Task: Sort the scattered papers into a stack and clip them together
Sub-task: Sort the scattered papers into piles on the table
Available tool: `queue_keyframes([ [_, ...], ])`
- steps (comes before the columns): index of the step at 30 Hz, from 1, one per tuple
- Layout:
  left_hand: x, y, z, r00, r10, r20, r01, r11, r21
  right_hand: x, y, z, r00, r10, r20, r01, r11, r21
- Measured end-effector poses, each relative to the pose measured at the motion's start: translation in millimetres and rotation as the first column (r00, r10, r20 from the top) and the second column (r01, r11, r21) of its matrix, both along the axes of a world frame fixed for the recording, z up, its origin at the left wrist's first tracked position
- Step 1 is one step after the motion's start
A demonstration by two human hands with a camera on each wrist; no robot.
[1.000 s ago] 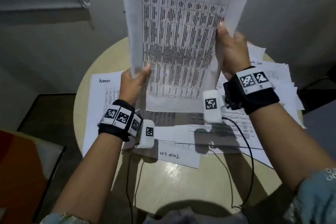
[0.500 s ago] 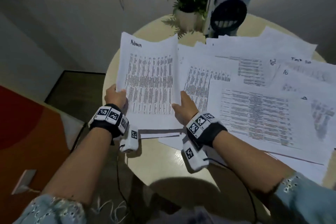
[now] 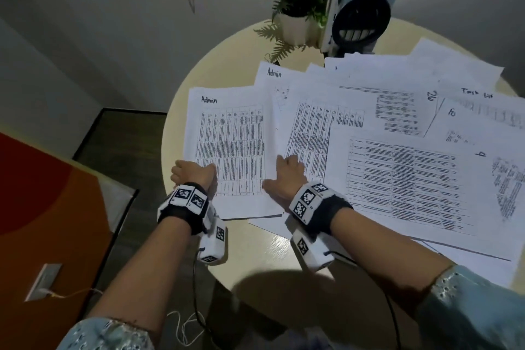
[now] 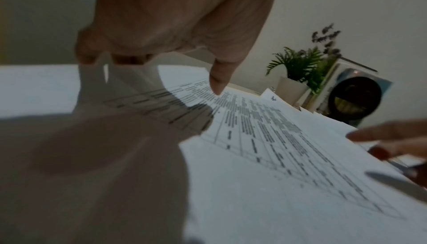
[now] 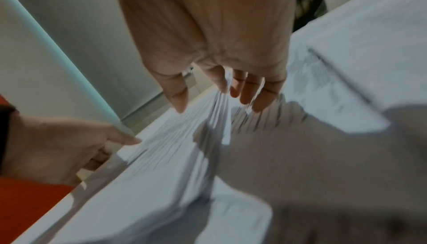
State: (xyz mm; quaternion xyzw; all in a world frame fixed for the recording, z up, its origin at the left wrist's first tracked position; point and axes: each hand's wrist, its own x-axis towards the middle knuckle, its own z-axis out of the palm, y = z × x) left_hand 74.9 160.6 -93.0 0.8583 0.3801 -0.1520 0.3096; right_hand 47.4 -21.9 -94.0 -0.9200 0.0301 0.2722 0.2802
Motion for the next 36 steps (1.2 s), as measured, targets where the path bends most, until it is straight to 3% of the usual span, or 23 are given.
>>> queue_keyframes([
  [3,5,-16,9,0.997,-0.029,0.075,0.022,0.995,0.097,7,-38,15,0.985,-0.125,0.123,0.111,0.987,0.115],
  [7,13,-74,22,0.924,-0.236,0.301,0.255,0.967,-0.026,12,-116,24,0.902,-0.393,0.178,0.367,0.916,0.161],
  [9,6,-110,25,0.881,-0.289,0.374,0.351,0.931,-0.106,5,-157,20,0.845,-0.506,0.176,0.497,0.863,0.092],
  [11,-4,-147,22,0.870,-0.330,0.366,0.415,0.892,-0.181,-12,-190,18,0.809,-0.565,0.163,0.584,0.806,-0.099],
  [14,-20,-194,13,0.898,-0.386,0.210,0.437,0.836,-0.331,-50,-224,9,0.788,-0.611,0.078,0.609,0.753,-0.249],
  [16,-27,-216,4,0.911,-0.387,0.143,0.406,0.783,-0.472,-69,-235,-1,0.814,-0.580,0.019,0.569,0.791,-0.225],
  [18,-31,-233,-2,0.900,-0.412,0.140,0.423,0.750,-0.508,-79,-239,-9,0.870,-0.493,0.001,0.481,0.848,-0.223],
  [20,-31,-242,-1,0.930,-0.319,0.182,0.367,0.783,-0.503,-82,-240,-12,0.873,-0.484,0.056,0.485,0.851,-0.201],
  [21,-28,-243,1,0.951,-0.226,0.213,0.306,0.796,-0.523,-81,-241,-12,0.827,-0.551,0.114,0.563,0.809,-0.171],
  [23,-22,-239,9,0.964,-0.018,0.266,0.171,0.808,-0.564,-77,-240,-9,0.624,-0.752,0.215,0.777,0.627,-0.061],
  [25,-18,-232,16,0.945,0.148,0.293,0.084,0.754,-0.651,-68,-235,1,0.427,-0.895,0.133,0.884,0.444,0.146],
  [26,-18,-230,20,0.938,0.191,0.288,0.070,0.711,-0.700,-61,-231,5,0.366,-0.930,0.029,0.885,0.358,0.298],
  [28,-22,-227,25,0.955,0.156,0.252,0.088,0.664,-0.742,-42,-223,12,0.326,-0.922,-0.209,0.832,0.175,0.526],
  [29,-24,-227,23,0.965,0.096,0.243,0.120,0.662,-0.739,-32,-219,18,0.350,-0.896,-0.274,0.827,0.158,0.540],
  [31,-29,-228,20,0.966,-0.079,0.246,0.226,0.720,-0.656,-16,-217,25,0.416,-0.877,-0.242,0.831,0.258,0.493],
  [33,-35,-229,14,0.904,-0.346,0.251,0.423,0.812,-0.401,-7,-225,32,0.435,-0.899,-0.055,0.792,0.354,0.497],
  [35,-40,-231,0,0.802,-0.582,0.136,0.598,0.783,-0.170,-6,-245,38,0.449,-0.878,0.168,0.763,0.474,0.439],
  [36,-46,-235,-3,0.769,-0.637,0.042,0.636,0.758,-0.146,-8,-258,40,0.464,-0.848,0.258,0.768,0.530,0.360],
])
